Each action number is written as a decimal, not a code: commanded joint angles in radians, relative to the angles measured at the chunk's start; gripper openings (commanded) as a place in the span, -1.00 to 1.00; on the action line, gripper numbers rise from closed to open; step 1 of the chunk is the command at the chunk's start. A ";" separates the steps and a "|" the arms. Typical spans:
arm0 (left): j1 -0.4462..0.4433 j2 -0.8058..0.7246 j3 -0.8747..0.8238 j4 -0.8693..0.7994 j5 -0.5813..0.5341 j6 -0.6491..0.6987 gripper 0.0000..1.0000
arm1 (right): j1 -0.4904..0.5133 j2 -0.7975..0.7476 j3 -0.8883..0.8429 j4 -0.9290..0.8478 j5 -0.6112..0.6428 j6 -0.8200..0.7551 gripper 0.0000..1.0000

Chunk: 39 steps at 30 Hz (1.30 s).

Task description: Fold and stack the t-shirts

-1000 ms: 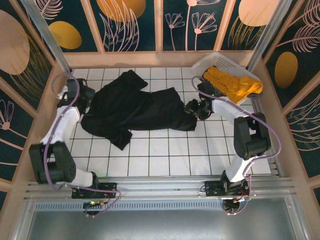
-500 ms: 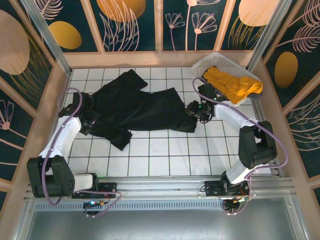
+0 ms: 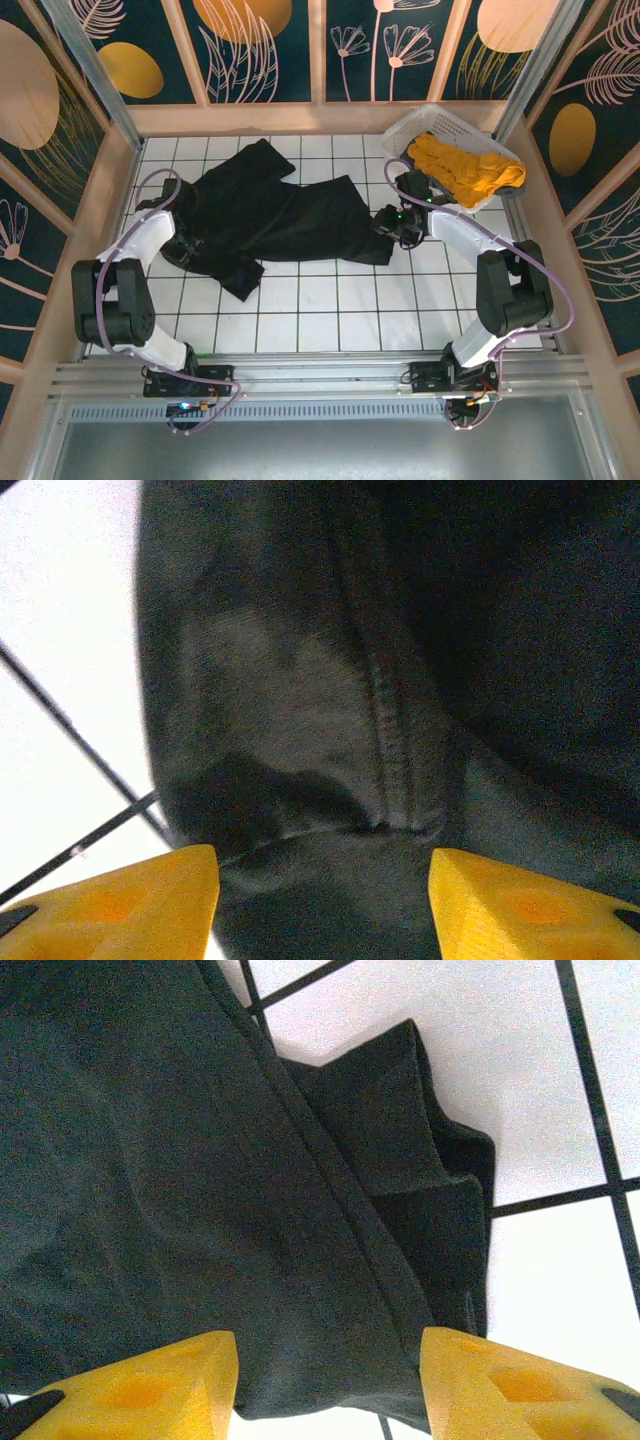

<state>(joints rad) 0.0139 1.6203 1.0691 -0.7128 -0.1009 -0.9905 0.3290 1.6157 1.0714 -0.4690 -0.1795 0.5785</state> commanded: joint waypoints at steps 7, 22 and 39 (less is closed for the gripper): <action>-0.009 0.079 0.032 0.042 -0.013 0.063 0.12 | -0.003 0.023 0.032 0.012 -0.011 -0.011 0.03; -0.009 -0.133 -0.003 -0.046 -0.114 -0.004 -1.00 | -0.022 0.012 0.016 -0.004 0.033 0.030 -0.03; -0.008 -0.685 -0.208 -0.215 -0.463 -0.271 -1.00 | -0.041 0.007 0.077 -0.025 0.015 0.166 -0.13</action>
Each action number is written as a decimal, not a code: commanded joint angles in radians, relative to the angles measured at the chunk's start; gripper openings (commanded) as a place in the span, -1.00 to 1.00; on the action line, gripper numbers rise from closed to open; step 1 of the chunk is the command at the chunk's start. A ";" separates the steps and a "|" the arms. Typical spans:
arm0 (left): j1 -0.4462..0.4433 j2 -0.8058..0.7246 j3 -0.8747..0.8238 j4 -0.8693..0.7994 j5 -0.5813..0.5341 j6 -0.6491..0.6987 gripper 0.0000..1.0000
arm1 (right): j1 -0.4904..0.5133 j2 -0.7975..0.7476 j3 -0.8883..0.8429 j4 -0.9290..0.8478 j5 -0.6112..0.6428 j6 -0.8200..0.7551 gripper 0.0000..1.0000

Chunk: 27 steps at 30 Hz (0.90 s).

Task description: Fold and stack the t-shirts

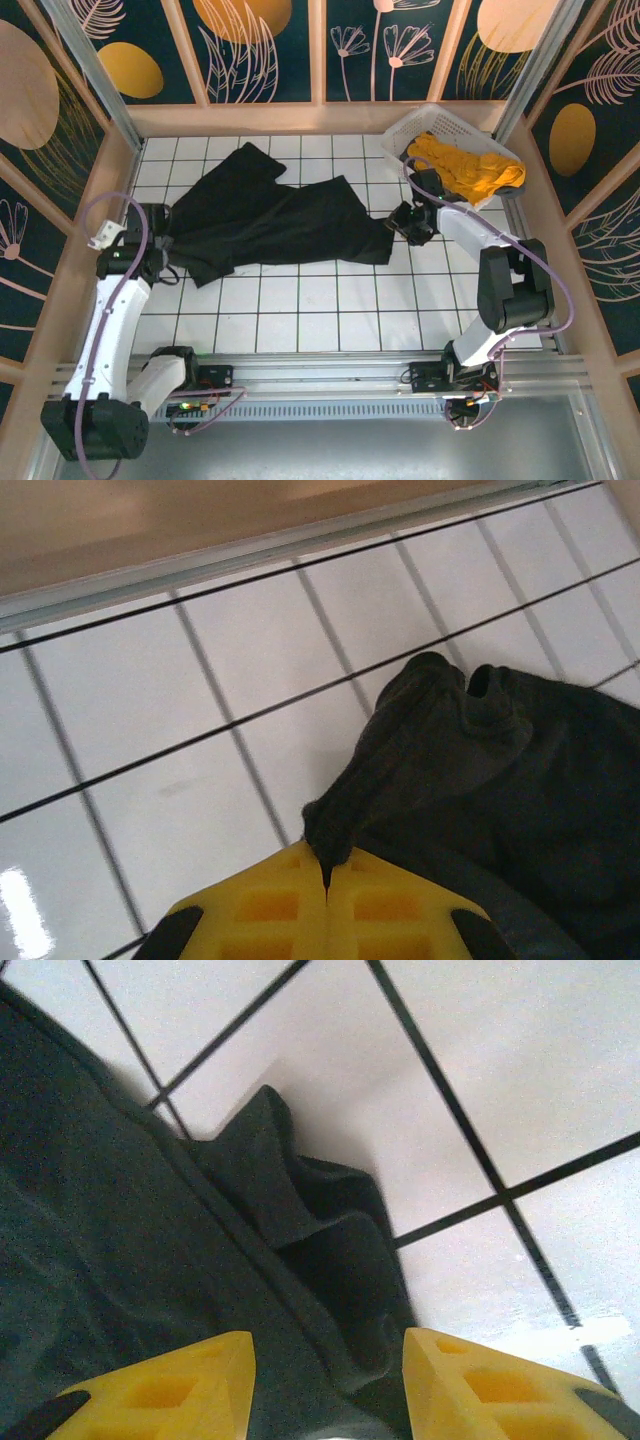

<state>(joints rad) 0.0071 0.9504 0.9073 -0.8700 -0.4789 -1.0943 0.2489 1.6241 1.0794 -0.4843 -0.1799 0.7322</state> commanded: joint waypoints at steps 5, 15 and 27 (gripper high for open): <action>-0.001 -0.042 -0.081 -0.019 -0.093 -0.151 -1.00 | 0.137 0.125 0.196 0.077 0.028 -0.009 -0.07; -0.001 -0.035 -0.153 0.074 0.023 -0.140 -1.00 | 0.215 0.519 0.610 0.210 0.127 -0.027 -0.06; -0.001 0.008 -0.171 0.147 0.135 -0.110 -1.00 | 0.227 0.827 0.949 0.097 0.281 -0.186 0.03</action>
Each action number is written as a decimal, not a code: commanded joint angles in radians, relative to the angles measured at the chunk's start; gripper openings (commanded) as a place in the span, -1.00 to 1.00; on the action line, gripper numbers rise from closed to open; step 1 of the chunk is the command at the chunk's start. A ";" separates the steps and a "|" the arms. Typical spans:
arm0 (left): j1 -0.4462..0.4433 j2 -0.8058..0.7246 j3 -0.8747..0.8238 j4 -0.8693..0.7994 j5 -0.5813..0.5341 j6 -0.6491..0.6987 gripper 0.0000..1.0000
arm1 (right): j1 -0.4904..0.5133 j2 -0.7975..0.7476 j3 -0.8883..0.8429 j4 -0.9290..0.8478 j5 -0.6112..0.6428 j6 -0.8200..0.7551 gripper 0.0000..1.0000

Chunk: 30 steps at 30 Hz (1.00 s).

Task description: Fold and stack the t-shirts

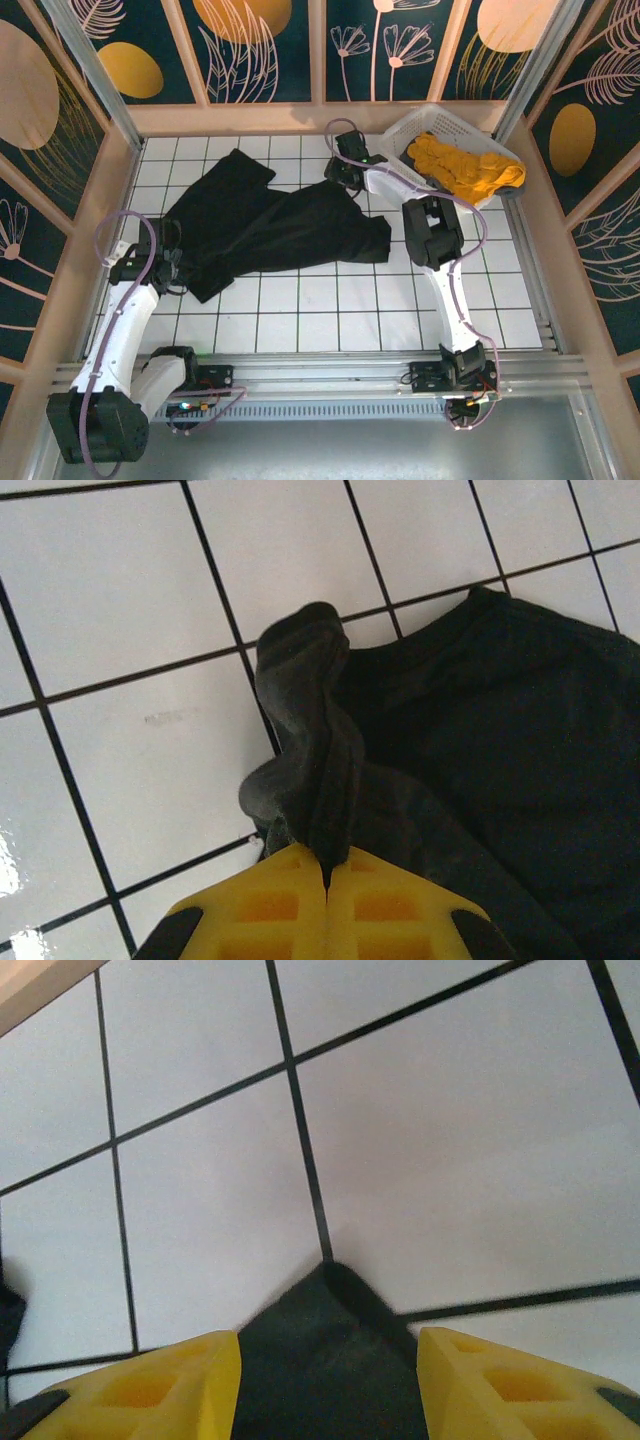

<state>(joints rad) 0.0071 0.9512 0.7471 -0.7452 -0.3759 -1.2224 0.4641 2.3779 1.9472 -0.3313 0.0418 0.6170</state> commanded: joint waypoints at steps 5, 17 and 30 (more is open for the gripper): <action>-0.001 0.012 -0.009 0.022 0.031 0.030 -1.00 | 0.043 0.157 0.192 -0.128 0.105 -0.108 0.04; -0.001 0.043 0.005 0.041 0.036 0.033 -1.00 | 0.070 0.296 0.340 -0.290 0.155 -0.071 -0.04; -0.001 0.067 0.066 0.061 0.027 0.080 -1.00 | 0.023 0.075 0.271 -0.178 0.119 -0.061 -1.00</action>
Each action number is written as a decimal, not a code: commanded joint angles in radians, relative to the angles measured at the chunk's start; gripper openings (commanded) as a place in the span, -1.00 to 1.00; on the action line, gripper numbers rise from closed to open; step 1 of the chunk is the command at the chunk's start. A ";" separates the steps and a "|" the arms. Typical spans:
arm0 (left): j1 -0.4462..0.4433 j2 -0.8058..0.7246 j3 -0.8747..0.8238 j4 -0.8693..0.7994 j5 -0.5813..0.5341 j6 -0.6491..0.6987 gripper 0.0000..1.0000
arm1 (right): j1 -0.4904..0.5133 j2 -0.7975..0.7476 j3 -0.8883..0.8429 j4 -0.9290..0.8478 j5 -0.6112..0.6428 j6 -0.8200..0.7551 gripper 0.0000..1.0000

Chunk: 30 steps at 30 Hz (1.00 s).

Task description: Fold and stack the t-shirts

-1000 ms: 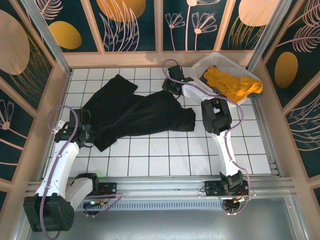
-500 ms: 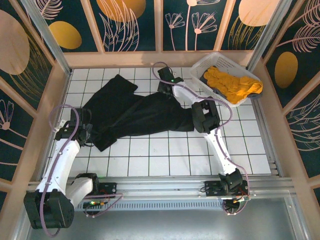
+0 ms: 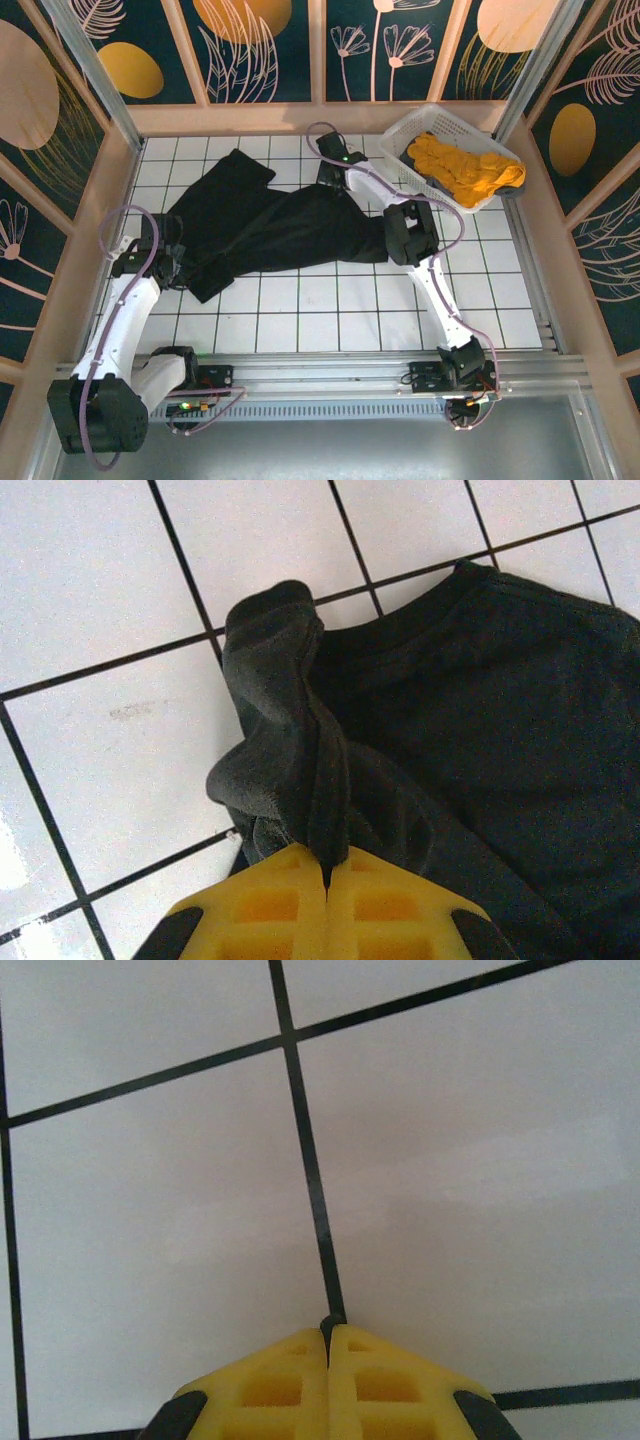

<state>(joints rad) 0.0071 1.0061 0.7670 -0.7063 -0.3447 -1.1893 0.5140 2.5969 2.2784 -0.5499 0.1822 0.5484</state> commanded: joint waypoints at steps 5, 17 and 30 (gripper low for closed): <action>0.005 0.084 0.167 0.068 0.031 0.101 -1.00 | -0.094 -0.267 -0.042 0.065 -0.102 0.026 -1.00; 0.028 0.146 0.421 0.089 0.095 0.068 -1.00 | -0.171 -0.568 -0.243 0.151 -0.202 0.074 -1.00; 0.036 -0.054 0.654 0.140 -0.113 0.031 -1.00 | -0.201 -1.053 -0.540 0.362 -0.170 0.071 -1.00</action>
<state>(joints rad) 0.0345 1.0348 1.3773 -0.6308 -0.3412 -1.1450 0.3164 1.6943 1.7950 -0.3119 -0.0158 0.6163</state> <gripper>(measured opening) 0.042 0.046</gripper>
